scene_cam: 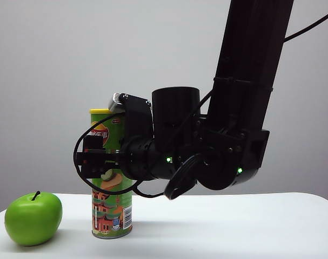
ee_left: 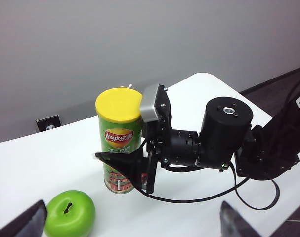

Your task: Pick up the green bucket of chips from the desk, place it near the apple, and finally stand it up.

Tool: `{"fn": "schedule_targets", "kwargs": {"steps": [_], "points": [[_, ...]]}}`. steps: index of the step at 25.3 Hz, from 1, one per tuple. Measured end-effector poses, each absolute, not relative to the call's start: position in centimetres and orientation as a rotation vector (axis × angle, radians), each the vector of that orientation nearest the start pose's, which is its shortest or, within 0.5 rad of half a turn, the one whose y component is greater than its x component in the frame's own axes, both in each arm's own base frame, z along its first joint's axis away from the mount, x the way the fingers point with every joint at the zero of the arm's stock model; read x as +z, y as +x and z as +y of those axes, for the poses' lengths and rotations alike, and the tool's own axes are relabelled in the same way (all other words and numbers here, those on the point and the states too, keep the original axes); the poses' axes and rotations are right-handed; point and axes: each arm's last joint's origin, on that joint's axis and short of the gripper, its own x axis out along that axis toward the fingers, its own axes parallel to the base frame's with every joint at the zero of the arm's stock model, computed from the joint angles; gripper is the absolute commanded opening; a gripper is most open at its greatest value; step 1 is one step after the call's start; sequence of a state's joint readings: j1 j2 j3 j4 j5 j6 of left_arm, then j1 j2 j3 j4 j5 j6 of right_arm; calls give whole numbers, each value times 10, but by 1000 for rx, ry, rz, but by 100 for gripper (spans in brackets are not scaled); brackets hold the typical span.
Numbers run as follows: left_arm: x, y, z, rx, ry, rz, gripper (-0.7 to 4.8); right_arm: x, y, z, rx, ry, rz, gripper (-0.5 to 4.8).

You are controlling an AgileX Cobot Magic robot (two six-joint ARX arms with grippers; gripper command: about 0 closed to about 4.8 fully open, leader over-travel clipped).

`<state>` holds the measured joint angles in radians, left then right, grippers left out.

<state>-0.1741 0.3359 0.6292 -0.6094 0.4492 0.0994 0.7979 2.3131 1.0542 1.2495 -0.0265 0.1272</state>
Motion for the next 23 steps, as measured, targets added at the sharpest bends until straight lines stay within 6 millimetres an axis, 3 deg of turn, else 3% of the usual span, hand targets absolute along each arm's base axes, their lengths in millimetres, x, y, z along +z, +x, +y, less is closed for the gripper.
{"fn": "schedule_targets", "kwargs": {"steps": [23], "points": [[290,73,-27,-662,25,286,479,86,272,275,869,83,185,479]]}}
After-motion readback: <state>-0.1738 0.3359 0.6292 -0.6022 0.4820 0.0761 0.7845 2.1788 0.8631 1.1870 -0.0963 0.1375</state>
